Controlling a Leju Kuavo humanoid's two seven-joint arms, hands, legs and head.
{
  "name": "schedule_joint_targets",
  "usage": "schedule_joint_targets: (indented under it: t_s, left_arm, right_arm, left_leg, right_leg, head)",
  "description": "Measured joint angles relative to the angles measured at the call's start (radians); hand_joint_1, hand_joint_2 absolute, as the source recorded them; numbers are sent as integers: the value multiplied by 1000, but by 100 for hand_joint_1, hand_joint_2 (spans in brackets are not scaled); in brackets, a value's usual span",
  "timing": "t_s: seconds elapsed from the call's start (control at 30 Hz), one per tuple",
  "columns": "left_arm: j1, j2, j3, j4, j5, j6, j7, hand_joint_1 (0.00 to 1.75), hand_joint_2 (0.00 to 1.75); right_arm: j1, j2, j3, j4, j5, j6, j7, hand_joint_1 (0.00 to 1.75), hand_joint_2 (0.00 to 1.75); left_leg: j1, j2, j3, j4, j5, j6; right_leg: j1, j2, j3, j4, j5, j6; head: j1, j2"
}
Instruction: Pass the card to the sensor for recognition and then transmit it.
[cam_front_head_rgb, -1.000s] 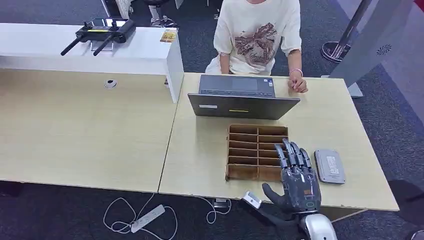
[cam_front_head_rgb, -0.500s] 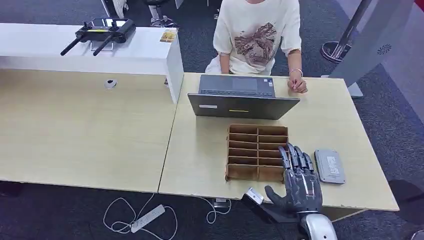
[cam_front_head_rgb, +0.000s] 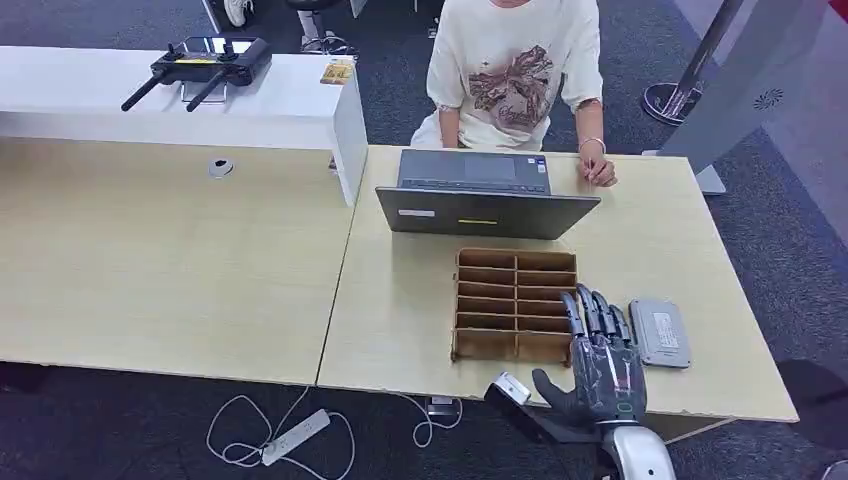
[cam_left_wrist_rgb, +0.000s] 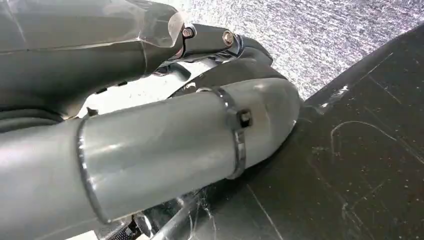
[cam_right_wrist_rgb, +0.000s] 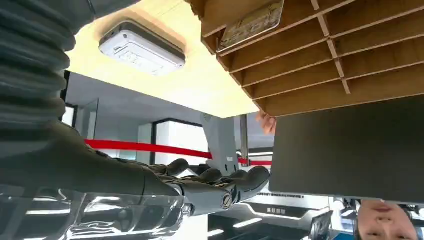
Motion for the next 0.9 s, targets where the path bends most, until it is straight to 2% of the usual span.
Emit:
schedule_joint_targets:
  t_s: [0.03, 0.1, 0.23, 0.3, 0.37, 0.4, 0.47, 0.83, 0.9]
  left_arm:
    - [0, 0, 0, 0, -2, 0, 0, 0, 0]
    - [0, 0, 0, 0, -4, -1, 0, 0, 0]
    - [-2, 0, 0, 0, -11, -3, 1, 0, 0]
    - [-2, 0, 0, 0, -14, -5, 1, 0, 0]
    - [-3, 0, 0, 0, -17, -6, 1, 0, 0]
    - [-3, 0, 0, 0, -18, -7, 1, 0, 0]
    - [-3, 0, 0, 0, -20, -8, 1, 0, 0]
    - [-5, 0, 0, 0, -27, -10, 3, 0, 0]
    - [-5, 0, 0, 0, -28, -10, 3, 0, 0]
  right_arm:
    - [0, 2, -1, 1, 0, -4, -2, 17, 175]
    - [-1, 3, -1, 1, 3, -8, -2, 42, 175]
    - [-2, 5, -1, 4, 7, -20, -5, 49, 175]
    - [-5, 5, -1, 8, 8, -24, -7, 84, 175]
    - [-8, 5, -1, 13, 10, -24, -8, 98, 175]
    - [-9, 5, -1, 16, 11, -24, -8, 120, 175]
    - [-12, 5, -1, 22, 15, -24, -10, 129, 175]
    - [-29, 5, -1, 53, 18, -37, -20, 133, 175]
    - [-30, 5, -1, 57, 18, -37, -20, 127, 175]
  left_leg:
    - [0, 0, 0, 0, 0, 0]
    - [0, 0, 0, 0, 0, 0]
    - [0, 0, 0, 0, 0, 0]
    - [0, 0, 0, 0, 0, 0]
    - [0, 0, 0, 0, 0, 0]
    - [0, 0, 0, 0, 0, 0]
    - [0, 0, 0, 0, 0, 0]
    - [0, 0, 0, 0, 0, 0]
    - [0, 0, 0, 0, 0, 0]
  right_leg:
    - [0, 0, 0, 0, 0, 0]
    - [0, 0, 0, 0, 0, 0]
    - [0, 0, 0, 0, 0, 0]
    - [0, 0, 0, 0, 0, 0]
    - [0, 0, 0, 0, 0, 0]
    - [0, 0, 0, 0, 0, 0]
    - [0, 0, 0, 0, 0, 0]
    - [0, 0, 0, 0, 0, 0]
    - [0, 0, 0, 0, 0, 0]
  head:
    - [0, 0]
    - [0, 0]
    - [0, 0]
    - [0, 0]
    - [0, 0]
    - [0, 0]
    - [0, 0]
    - [0, 0]
    - [0, 0]
